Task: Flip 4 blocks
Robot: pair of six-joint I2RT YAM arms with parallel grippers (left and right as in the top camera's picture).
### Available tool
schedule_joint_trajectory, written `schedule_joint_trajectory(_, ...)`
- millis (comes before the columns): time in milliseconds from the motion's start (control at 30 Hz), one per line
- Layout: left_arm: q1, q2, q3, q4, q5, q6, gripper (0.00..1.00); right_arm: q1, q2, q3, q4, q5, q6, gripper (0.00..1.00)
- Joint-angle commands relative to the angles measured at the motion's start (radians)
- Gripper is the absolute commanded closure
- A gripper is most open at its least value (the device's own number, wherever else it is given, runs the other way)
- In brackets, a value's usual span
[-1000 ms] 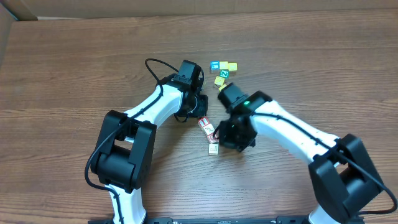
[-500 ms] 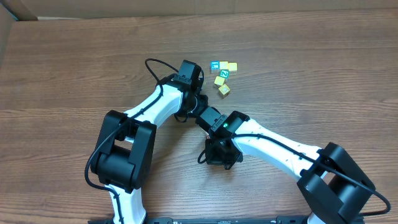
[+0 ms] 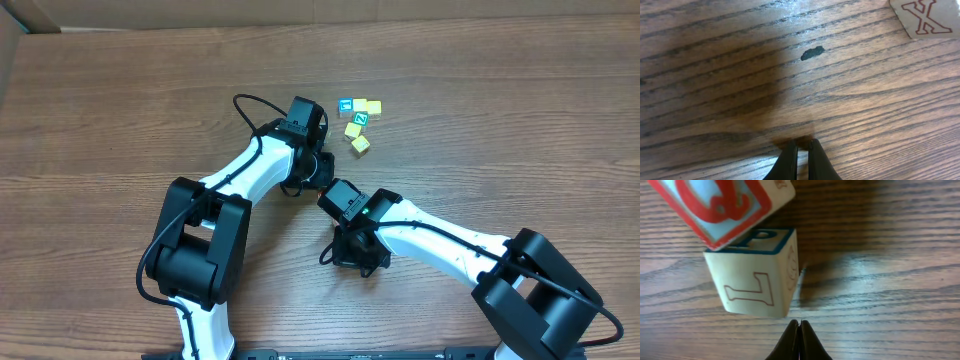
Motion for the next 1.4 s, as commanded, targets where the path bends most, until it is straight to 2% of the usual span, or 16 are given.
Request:
schedule_joint_trajectory(0,-0.013,0.035,-0.014,-0.011,-0.014,0.019,0.96,0.005,-0.019,-0.005,0.011,-0.03,0.018,0.96)
schedule_joint_trajectory(700,-0.013,0.035,-0.014,-0.014,-0.013,0.019,0.96,0.0,-0.019,-0.005,0.037,0.06,0.04,0.96)
schedule_joint_trajectory(1367,-0.013,0.035,-0.014,-0.015,-0.013,0.019,0.96,-0.076,-0.02,0.001,0.023,0.078,0.035,0.96)
